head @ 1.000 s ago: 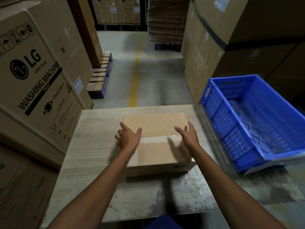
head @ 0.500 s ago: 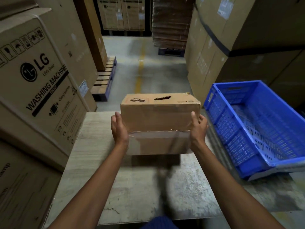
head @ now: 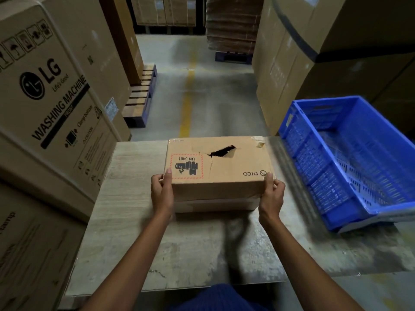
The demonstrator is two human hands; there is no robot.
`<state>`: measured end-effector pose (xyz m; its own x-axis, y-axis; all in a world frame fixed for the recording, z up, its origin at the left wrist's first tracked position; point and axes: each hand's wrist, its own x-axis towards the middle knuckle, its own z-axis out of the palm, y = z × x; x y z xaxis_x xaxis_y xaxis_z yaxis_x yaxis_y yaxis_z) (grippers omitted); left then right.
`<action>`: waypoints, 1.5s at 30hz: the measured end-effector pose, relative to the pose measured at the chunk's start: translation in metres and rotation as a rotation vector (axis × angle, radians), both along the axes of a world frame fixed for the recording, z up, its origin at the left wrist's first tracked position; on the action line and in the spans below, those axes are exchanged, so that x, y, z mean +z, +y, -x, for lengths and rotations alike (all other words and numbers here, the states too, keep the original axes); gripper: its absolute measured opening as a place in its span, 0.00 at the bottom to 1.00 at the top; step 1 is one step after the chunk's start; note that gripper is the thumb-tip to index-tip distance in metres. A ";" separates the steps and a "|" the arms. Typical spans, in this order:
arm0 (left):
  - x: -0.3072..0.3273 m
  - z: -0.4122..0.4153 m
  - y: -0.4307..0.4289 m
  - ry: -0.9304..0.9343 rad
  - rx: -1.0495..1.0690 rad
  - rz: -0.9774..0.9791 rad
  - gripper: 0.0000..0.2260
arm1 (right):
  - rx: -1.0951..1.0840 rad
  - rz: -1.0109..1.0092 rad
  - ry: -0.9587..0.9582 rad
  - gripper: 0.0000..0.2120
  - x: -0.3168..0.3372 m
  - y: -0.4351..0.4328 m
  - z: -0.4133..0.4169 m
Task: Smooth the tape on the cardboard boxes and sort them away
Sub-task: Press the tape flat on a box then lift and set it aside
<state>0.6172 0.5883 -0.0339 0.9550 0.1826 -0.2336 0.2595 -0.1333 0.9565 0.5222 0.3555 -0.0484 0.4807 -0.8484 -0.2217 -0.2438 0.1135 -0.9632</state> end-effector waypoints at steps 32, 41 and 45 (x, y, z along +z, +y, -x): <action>0.042 -0.053 -0.055 -0.626 -0.903 -1.271 0.17 | 1.132 1.378 0.439 0.31 0.059 0.014 -0.084; 0.038 -0.037 -0.045 -0.468 -0.497 -1.173 0.26 | 0.602 1.064 0.608 0.33 0.048 0.019 -0.065; 0.031 -0.047 -0.045 -0.383 -0.645 -1.221 0.31 | 0.717 1.033 0.690 0.39 0.050 0.012 -0.075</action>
